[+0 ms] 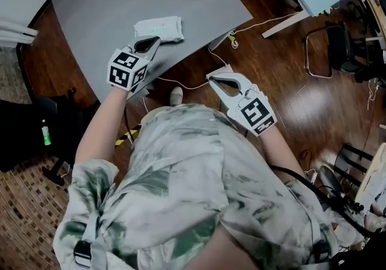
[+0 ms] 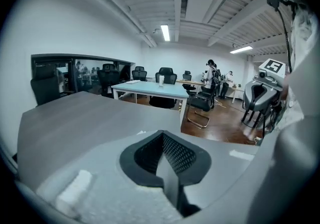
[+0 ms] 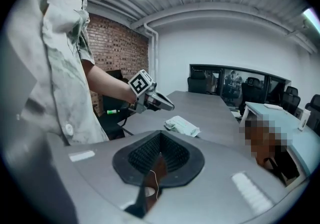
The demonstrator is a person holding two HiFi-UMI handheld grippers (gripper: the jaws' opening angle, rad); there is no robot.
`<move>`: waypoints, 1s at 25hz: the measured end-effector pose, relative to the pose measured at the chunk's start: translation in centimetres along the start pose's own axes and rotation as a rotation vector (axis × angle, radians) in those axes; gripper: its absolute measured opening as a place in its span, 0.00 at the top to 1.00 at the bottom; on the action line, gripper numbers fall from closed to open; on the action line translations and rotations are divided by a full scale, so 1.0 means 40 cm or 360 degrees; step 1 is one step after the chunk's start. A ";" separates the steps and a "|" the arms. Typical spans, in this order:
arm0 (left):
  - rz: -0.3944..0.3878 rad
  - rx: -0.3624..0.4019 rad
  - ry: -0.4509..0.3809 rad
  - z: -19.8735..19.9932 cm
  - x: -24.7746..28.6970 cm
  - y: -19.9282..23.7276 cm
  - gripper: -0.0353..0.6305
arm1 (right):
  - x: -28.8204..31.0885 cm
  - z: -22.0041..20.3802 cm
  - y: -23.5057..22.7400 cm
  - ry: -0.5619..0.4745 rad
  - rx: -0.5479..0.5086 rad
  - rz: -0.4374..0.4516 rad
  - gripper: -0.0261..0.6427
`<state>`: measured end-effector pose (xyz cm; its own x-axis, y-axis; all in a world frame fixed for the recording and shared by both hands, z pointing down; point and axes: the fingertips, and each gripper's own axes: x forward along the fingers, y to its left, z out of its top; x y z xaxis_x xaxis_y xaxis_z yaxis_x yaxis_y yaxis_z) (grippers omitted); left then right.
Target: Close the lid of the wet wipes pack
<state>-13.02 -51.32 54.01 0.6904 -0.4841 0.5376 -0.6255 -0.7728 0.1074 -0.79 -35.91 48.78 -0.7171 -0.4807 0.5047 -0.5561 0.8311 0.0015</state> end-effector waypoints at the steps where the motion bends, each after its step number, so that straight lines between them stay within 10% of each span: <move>1: 0.0039 -0.0023 -0.0019 -0.002 -0.026 -0.025 0.94 | -0.019 0.000 0.009 -0.0021 -0.0018 0.0013 0.95; 11: 0.0138 -0.0259 -0.0140 -0.094 -0.252 -0.474 0.94 | -0.224 -0.103 0.139 -0.0145 -0.0038 0.0168 0.95; 18: 0.0033 -0.0183 -0.0002 -0.156 -0.369 -0.745 0.94 | -0.278 -0.205 0.266 -0.0133 0.0039 0.0273 0.95; 25: -0.0002 -0.0124 -0.0184 -0.134 -0.475 -0.858 0.94 | -0.328 -0.183 0.336 -0.0132 -0.0047 0.0201 0.95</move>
<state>-6.62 -13.39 44.58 0.7255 -0.5307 0.4382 -0.6480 -0.7413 0.1750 4.23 -16.37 48.50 -0.8135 -0.3924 0.4292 -0.4476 0.8937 -0.0313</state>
